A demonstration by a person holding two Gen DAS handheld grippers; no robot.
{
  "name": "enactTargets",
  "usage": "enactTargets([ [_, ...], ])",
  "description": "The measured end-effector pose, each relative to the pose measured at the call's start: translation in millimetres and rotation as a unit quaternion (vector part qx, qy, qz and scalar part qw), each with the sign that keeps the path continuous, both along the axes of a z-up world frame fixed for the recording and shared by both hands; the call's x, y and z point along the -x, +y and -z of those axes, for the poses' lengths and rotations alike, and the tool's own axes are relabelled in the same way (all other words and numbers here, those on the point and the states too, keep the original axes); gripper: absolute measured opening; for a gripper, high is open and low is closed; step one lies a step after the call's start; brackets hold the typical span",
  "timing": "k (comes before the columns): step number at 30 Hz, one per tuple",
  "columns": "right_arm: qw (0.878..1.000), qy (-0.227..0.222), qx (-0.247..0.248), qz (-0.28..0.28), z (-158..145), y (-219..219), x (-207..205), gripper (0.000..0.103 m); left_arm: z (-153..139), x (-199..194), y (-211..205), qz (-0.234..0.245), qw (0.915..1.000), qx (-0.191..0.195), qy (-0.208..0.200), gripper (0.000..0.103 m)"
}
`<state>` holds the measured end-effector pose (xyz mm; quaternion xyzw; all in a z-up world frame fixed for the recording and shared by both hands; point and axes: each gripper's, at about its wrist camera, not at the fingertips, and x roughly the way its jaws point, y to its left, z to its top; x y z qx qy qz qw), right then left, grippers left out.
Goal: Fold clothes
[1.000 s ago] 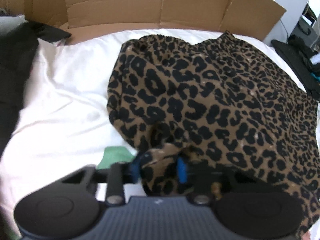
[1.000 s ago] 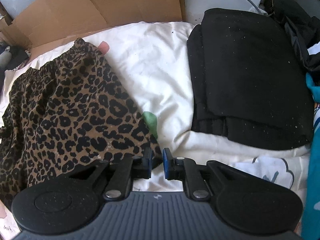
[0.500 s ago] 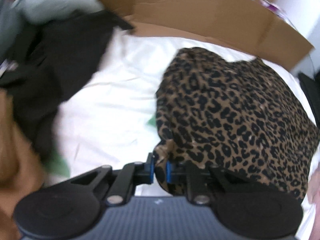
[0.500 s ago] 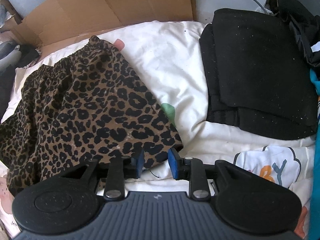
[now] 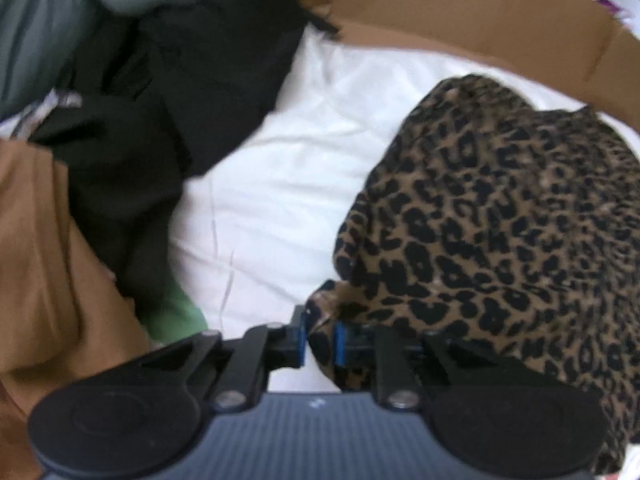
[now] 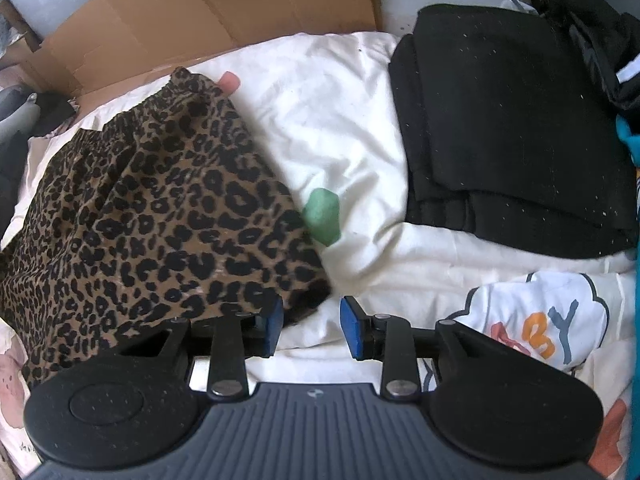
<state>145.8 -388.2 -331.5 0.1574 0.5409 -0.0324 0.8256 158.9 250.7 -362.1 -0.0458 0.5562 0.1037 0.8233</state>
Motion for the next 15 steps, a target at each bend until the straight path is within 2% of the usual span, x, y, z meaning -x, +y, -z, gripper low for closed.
enactTargets([
  [2,1.0,-0.002,-0.007,0.009,4,-6,0,0.044,-3,5,-1,-0.014,0.9998,0.01,0.006,0.02],
  [4,1.0,-0.011,-0.014,0.017,5,-10,0,0.053,-10,3,-10,-0.012,0.9999,0.011,-0.002,0.031],
  [6,0.999,-0.021,-0.022,0.023,6,-12,-1,0.056,-20,2,-20,-0.007,0.9999,0.012,-0.01,0.041],
  [9,0.999,-0.03,-0.032,0.025,8,-13,-2,0.057,-33,-3,-38,0.007,0.9995,0.026,-0.017,0.044],
  [15,0.999,-0.034,-0.041,-0.001,24,-7,-7,0.057,-50,-11,-82,0.053,0.9975,0.042,-0.019,0.045],
])
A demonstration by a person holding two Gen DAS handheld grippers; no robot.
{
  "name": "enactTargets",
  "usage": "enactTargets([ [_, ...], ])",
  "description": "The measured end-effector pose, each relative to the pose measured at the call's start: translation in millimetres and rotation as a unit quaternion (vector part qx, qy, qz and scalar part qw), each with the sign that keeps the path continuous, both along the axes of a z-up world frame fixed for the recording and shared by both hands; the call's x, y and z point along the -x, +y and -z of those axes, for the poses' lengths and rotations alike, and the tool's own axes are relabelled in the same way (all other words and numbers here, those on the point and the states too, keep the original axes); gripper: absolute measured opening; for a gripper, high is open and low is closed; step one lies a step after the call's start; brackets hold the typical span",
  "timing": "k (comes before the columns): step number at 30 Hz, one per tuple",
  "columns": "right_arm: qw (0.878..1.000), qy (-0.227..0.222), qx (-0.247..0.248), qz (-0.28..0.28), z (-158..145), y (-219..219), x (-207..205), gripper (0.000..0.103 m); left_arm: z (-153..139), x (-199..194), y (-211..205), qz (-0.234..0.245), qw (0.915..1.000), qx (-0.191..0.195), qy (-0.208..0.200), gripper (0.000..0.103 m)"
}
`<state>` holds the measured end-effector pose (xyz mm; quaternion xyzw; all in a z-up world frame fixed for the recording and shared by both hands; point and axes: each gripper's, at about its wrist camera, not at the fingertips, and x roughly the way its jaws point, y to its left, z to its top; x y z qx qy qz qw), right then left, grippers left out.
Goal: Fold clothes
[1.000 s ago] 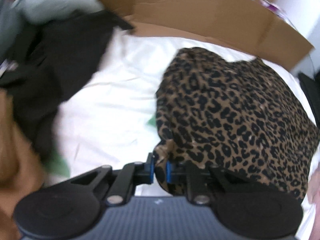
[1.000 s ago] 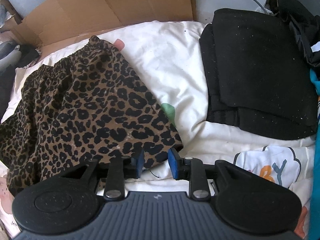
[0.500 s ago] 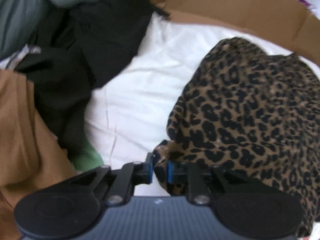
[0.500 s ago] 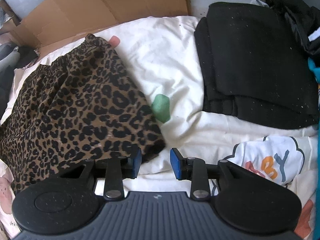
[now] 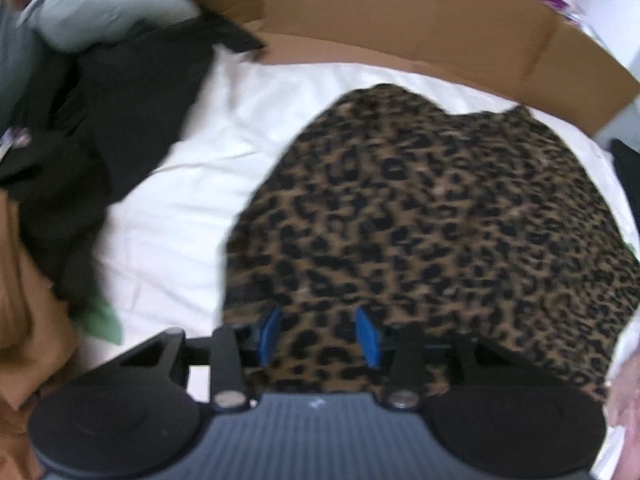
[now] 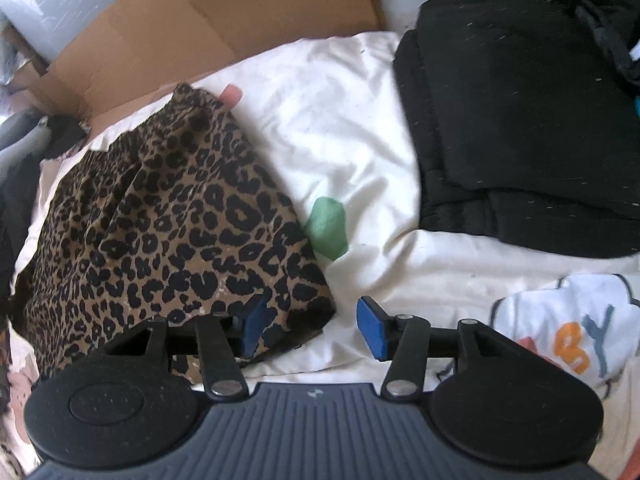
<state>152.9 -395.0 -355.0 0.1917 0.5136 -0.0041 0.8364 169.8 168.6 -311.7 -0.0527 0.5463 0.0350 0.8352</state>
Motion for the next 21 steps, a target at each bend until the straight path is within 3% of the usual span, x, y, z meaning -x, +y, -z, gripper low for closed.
enactTargets([
  [8,0.998,-0.009,-0.044,0.035,20,-9,-6,0.055,6,-17,-56,0.05,0.9981,0.035,0.004,0.045],
  [9,0.998,-0.011,-0.052,0.038,21,-8,-7,0.052,9,-19,-64,0.059,0.9975,0.039,0.008,0.045],
  [13,0.998,-0.012,-0.055,0.03,24,-2,-13,0.009,27,-23,-94,0.098,0.9934,0.054,0.023,0.045],
  [15,0.998,-0.01,-0.055,0.031,25,-4,-13,0.003,38,-24,-109,0.117,0.9907,0.061,0.032,0.045],
  [21,0.998,0.0,-0.047,0.042,18,-8,-11,0.002,64,-11,-132,0.139,0.9867,0.07,0.046,0.045],
])
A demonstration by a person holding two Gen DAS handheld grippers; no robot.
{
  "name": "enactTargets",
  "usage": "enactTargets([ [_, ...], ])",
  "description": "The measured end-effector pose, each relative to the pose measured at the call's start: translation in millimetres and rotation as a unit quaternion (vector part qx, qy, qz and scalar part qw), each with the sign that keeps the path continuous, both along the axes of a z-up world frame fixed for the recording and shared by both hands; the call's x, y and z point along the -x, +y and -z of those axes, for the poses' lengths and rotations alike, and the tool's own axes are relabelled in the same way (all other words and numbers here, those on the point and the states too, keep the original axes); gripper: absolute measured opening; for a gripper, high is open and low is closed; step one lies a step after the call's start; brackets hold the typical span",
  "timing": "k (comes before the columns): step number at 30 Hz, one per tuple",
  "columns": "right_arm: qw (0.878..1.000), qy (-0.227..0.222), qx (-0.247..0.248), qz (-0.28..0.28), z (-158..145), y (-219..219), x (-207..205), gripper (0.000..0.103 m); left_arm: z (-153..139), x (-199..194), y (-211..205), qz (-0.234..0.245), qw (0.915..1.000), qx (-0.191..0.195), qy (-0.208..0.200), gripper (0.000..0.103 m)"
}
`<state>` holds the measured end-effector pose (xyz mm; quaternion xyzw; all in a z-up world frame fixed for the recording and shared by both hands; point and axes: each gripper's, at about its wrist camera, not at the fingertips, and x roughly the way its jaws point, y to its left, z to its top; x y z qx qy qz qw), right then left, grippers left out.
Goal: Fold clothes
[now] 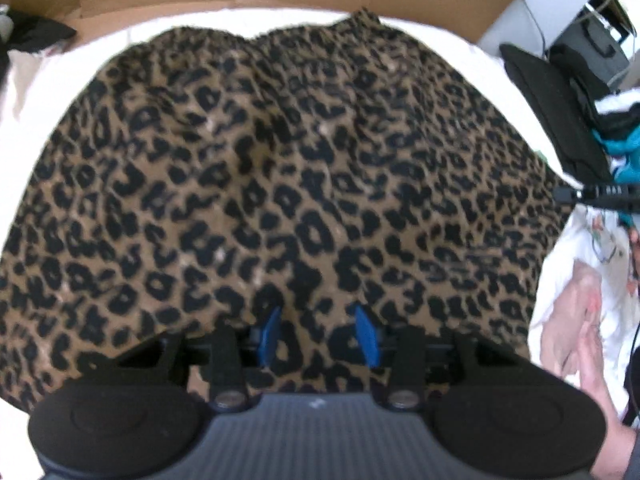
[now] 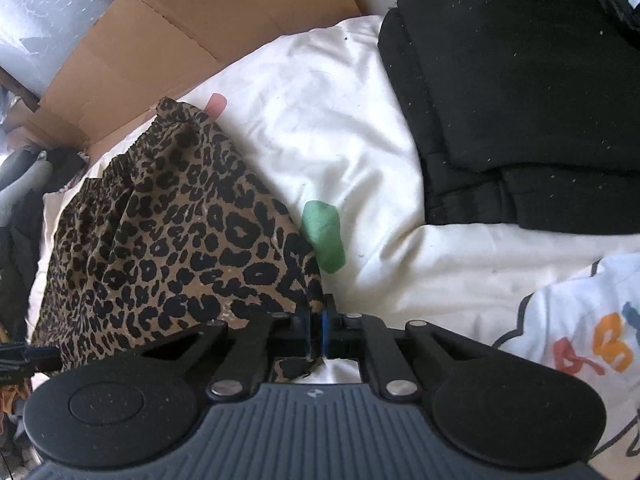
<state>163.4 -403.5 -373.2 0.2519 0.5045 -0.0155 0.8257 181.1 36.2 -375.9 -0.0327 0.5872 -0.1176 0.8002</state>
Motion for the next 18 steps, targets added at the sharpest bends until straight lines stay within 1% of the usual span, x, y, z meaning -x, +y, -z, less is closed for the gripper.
enactTargets([
  [3,1.0,0.009,0.008,0.002,4,3,-2,0.002,16,10,0,-0.003,0.9997,-0.006,0.022,0.044],
  [6,1.0,0.016,0.017,0.001,1,5,-5,0.002,19,18,5,-0.006,0.9996,-0.002,0.026,0.044],
  [9,1.0,0.016,0.023,0.004,-5,7,-4,0.002,18,22,10,-0.009,0.9996,-0.003,0.028,0.044],
  [13,1.0,0.006,0.017,0.014,-19,6,1,0.002,14,25,12,-0.006,0.9993,-0.018,0.031,0.044],
  [15,1.0,-0.002,0.023,0.005,-30,7,3,0.002,11,28,14,-0.007,0.999,-0.025,0.038,0.043],
  [18,0.999,-0.017,0.023,0.015,-46,4,8,0.002,-5,34,18,-0.009,0.9986,-0.039,0.036,0.043],
])
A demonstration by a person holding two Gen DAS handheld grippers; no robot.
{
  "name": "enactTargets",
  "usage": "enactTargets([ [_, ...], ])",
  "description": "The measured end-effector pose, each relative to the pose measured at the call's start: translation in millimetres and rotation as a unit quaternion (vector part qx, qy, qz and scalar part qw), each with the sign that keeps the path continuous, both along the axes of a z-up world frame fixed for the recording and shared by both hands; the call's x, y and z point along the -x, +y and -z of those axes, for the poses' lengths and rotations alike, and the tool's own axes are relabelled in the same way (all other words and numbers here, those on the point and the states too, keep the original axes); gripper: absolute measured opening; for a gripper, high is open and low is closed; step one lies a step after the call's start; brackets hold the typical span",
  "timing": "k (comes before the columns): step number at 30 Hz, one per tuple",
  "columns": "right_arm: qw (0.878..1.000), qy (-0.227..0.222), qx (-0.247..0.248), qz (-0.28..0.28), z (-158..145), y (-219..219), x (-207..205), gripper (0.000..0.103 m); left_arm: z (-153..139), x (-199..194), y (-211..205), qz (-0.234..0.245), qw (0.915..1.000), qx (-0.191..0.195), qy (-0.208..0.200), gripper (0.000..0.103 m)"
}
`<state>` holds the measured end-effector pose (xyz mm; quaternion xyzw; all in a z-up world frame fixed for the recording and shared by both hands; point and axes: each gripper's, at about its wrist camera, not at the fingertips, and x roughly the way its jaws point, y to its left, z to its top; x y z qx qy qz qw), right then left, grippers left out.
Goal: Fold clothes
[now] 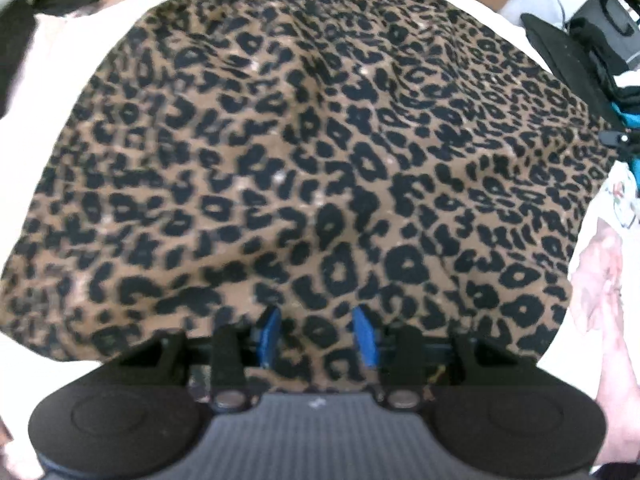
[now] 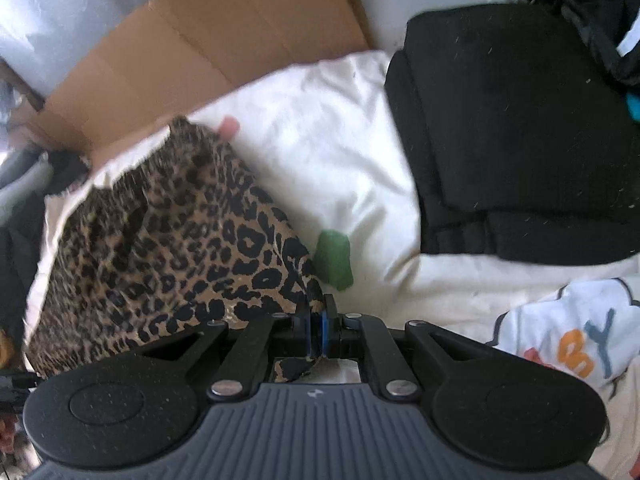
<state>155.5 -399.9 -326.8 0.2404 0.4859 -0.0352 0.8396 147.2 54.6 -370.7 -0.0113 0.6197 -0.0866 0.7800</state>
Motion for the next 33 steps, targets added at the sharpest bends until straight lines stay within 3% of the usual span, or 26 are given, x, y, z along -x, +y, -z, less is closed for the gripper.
enactTargets([
  [2,1.0,-0.013,0.001,0.009,-8,-3,3,0.003,-15,3,6,0.001,0.9999,-0.013,-0.003,0.043],
  [6,0.998,-0.023,0.058,-0.015,-19,-2,5,0.006,-52,6,19,-0.018,0.999,-0.04,-0.01,0.044],
  [12,0.999,-0.012,0.035,-0.007,-36,-16,17,0.012,-106,4,55,-0.063,0.9962,-0.058,-0.017,0.047],
  [16,1.0,-0.01,0.012,-0.01,-63,-10,23,0.025,-135,10,68,-0.096,0.9941,-0.045,-0.026,0.052],
  [20,1.0,-0.006,-0.011,-0.027,-97,2,20,0.028,-161,10,76,-0.12,0.9918,-0.034,-0.031,0.055],
  [24,0.998,0.0,-0.012,-0.058,-137,20,15,0.047,-179,8,81,-0.13,0.99,-0.021,-0.051,0.058],
  [33,0.994,-0.001,0.028,-0.104,-203,62,-3,0.05,-190,-18,91,-0.142,0.9872,0.02,-0.071,0.058],
])
